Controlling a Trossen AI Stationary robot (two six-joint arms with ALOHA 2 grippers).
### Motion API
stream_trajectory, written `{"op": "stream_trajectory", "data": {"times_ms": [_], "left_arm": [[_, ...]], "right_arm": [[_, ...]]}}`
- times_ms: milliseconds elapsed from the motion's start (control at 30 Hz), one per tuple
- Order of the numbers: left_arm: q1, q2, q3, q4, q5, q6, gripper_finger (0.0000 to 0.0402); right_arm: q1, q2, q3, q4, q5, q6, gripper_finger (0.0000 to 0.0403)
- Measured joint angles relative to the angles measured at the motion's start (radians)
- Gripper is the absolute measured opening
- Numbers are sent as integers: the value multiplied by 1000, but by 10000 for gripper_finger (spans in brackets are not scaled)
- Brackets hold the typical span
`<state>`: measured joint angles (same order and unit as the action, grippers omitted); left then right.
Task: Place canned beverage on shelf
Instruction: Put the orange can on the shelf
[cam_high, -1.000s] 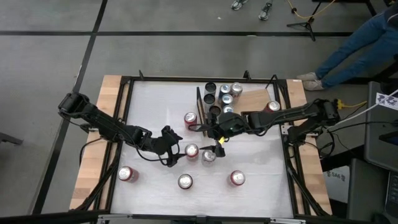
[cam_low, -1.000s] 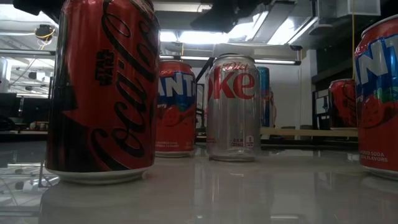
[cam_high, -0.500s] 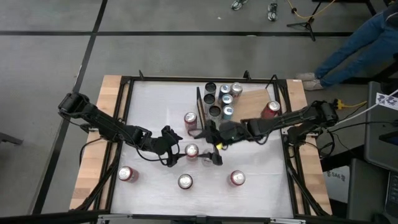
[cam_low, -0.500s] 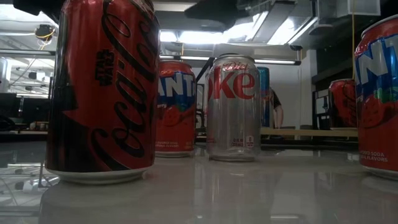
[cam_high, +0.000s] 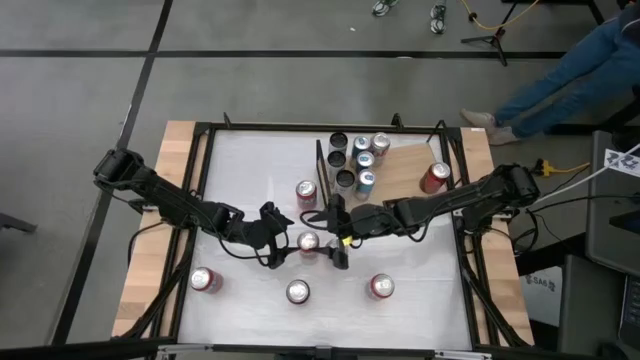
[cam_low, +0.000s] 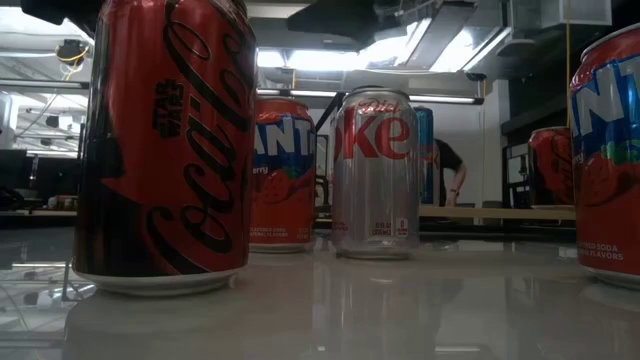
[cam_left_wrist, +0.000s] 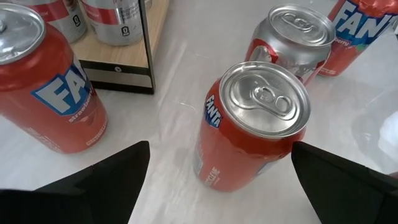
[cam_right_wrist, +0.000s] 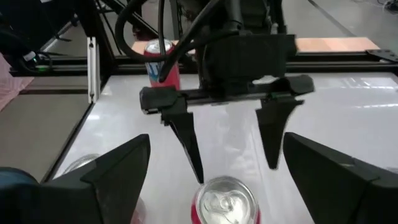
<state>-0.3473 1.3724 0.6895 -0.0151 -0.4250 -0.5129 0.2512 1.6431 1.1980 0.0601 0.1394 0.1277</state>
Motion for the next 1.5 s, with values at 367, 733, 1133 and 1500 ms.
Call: {"op": "stream_trajectory", "data": {"times_ms": [367, 733, 1133, 1500], "left_arm": [[-6, 0, 0, -10, 0, 1, 386], [-6, 0, 0, -16, 0, 1, 386], [-6, 0, 0, -18, 0, 34, 386], [-6, 0, 0, -18, 0, 51, 386]], "right_arm": [[0, 81, 0, 56, 0, -1, 357], [0, 97, 0, 71, 10, -1, 357], [0, 97, 0, 73, 14, -1, 357], [5, 97, 0, 74, 52, 34, 357]]}}
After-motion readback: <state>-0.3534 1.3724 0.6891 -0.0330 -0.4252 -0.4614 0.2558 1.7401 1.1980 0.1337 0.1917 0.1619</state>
